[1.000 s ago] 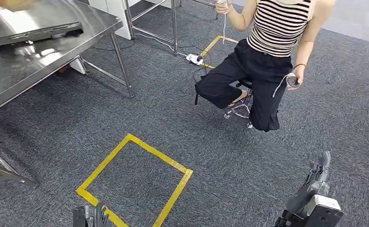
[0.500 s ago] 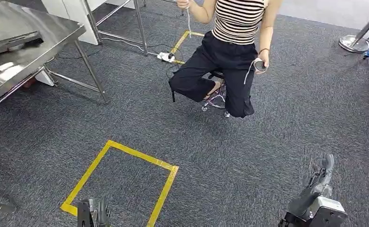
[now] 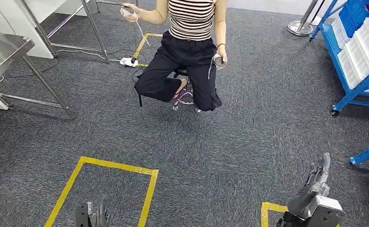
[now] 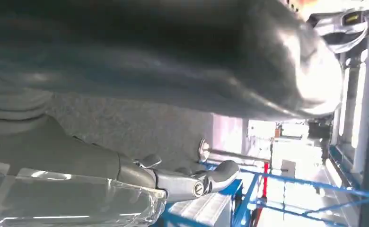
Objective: Take the parts from the cabinet and place them on the table.
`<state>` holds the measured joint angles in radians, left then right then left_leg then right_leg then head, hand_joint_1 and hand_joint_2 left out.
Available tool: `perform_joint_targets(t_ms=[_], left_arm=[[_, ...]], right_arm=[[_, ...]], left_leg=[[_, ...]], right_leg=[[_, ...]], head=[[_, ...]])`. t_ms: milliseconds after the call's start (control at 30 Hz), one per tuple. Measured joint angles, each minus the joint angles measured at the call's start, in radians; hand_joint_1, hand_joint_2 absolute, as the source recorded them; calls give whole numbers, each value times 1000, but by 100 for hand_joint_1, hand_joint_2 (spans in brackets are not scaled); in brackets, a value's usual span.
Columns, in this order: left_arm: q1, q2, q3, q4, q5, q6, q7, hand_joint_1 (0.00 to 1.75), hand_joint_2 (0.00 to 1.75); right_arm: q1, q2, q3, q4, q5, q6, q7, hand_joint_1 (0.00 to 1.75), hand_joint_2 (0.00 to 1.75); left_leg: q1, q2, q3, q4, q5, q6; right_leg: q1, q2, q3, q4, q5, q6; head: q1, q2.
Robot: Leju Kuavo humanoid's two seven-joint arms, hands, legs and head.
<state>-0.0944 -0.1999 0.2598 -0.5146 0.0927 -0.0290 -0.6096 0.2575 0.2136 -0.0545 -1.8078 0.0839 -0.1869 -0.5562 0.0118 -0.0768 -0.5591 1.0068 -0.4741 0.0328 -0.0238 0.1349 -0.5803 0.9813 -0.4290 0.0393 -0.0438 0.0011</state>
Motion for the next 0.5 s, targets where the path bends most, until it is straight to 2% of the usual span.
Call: perform_joint_targets(t_ms=[33,67,100,133,167,200,233,267,300,333,367,400,433,467,500], left_arm=[[-2,-1,0,0,1,0,0,0,0],[-4,-2,0,0,2,0,-1,0,0],[-7,-3,0,0,1,0,-2,0,0],[-7,-3,0,0,1,0,-3,0,0],[-4,-3,0,0,1,0,-3,0,0],[-2,-3,0,0,1,1,-2,0,0],[-1,-1,1,2,1,10,-1,0,0],[-3,0,2,4,-3,32,5,0,0],[-5,0,2,9,-12,57,11,0,0],[-9,0,1,16,-19,72,19,0,0],[-15,0,-1,28,-22,86,34,0,0],[-22,1,-2,41,-13,95,57,0,0],[-29,2,2,65,13,91,85,0,0],[-32,5,7,87,30,80,96,0,0],[-33,5,9,103,37,73,100,0,0]], right_arm=[[3,0,0,0,0,0,0,0,0],[4,-1,-1,0,0,0,0,0,0],[6,-1,-1,0,0,0,-1,0,0],[2,-1,-1,0,0,0,-1,0,0],[0,-1,-1,1,2,0,2,0,0],[-1,-1,-1,3,15,-6,9,0,0],[-3,-1,-6,13,39,-24,27,0,0],[-12,-1,-18,38,95,-68,60,0,0],[-28,-2,-34,76,155,-119,102,0,0],[-50,-5,-53,126,188,-147,137,0,0],[-81,-14,-78,205,210,-167,177,0,0],[-118,-24,-100,287,264,-207,216,0,0],[-171,-43,-122,437,359,-289,237,0,0],[-218,-60,-141,589,418,-364,221,0,0],[-245,-78,-156,697,441,-399,199,0,0]], left_leg=[[-2,11,1,-2,3,5],[6,29,4,-17,11,16],[4,40,8,-21,15,22],[2,54,7,-22,17,28],[-2,72,5,-22,16,30],[-5,90,3,-22,16,31],[-7,105,1,-22,16,31],[-8,121,0,-22,16,31],[-9,134,1,-22,16,30],[-9,146,1,-22,16,30],[-9,159,3,-22,15,29],[-9,168,5,-22,15,28],[-15,180,5,-22,11,21],[-8,186,7,-22,12,15],[-5,196,9,-22,13,12]], right_leg=[[-3,13,-3,-5,5,7],[-3,21,-12,-4,4,12],[2,-28,-23,19,-10,9],[5,-79,-52,77,-42,4],[6,-105,-95,166,-81,-1],[5,-118,-137,254,-114,-3],[4,-124,-166,315,-132,-1],[4,-126,-168,326,-128,6],[4,-130,-140,281,-108,15],[4,-136,-91,196,-76,23],[7,-153,-28,87,-43,27],[15,-201,28,-9,-21,21],[23,-217,39,-18,-18,7],[30,-200,35,-23,-14,-1],[32,-192,27,-24,-12,-7]], head=[[1,0],[1,0],[3,0],[12,0],[18,0],[18,0],[17,0],[18,0],[18,0],[18,0],[19,0],[19,0],[15,0],[14,0],[16,0]])
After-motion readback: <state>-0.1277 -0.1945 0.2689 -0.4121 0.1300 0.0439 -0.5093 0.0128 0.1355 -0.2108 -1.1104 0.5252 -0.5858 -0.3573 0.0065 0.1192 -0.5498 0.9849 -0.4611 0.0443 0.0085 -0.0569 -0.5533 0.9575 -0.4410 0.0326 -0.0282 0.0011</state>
